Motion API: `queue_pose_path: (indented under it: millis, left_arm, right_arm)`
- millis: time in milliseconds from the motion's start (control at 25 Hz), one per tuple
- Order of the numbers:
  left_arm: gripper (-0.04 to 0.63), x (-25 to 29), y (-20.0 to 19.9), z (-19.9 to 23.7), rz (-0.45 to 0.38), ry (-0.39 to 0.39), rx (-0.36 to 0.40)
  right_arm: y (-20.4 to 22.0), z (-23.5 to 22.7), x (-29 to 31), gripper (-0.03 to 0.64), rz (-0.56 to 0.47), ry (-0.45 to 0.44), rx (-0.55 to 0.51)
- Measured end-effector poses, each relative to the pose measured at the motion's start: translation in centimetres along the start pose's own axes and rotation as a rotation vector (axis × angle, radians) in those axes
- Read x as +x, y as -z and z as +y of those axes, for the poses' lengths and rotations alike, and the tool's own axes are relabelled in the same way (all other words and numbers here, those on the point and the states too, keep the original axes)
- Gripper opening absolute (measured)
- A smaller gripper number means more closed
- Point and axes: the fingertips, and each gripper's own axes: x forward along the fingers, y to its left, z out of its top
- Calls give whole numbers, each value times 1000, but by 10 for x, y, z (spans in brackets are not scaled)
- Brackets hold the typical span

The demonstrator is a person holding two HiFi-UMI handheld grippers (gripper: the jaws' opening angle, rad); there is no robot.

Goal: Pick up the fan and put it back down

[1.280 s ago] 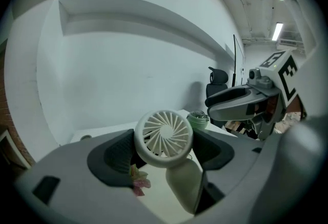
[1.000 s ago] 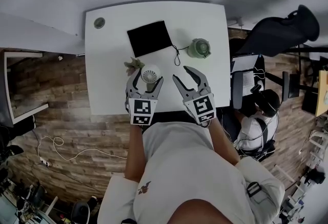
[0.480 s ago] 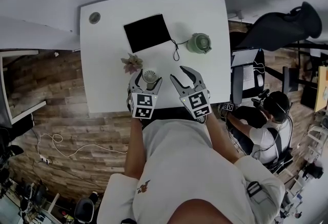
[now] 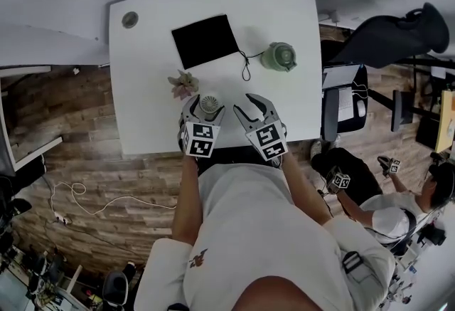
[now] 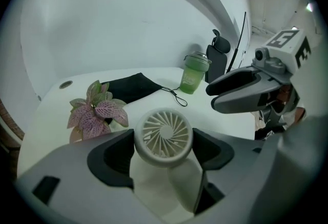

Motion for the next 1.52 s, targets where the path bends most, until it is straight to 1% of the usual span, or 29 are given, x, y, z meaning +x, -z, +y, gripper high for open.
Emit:
queue_pose_path:
  millis: [440,640,960,1240,1400,1520]
  left_arm:
    - [353,14,19,2,55,-7,-27]
    - [354,19,20,3,57,-9,-38]
    - [356,20,19,4,55,-34,-39]
    - [371,13,6,6,18,-53,-37]
    - [366,-4,-11,6,-46,-78,-34]
    - [353,-24,-29,5,-110,-107,-26]
  right_arm:
    - [22,3,10,192,53,-10,8]
    - [23,2,11,192,54,-8,11]
    - [20,1,7,192,42,0,11]
    - [9,-5,0,196,12,19,3]
    - [-4,-7,-11,195,-35,37,-16]
    - [-18,-9,-24,195,-79,48,-23]
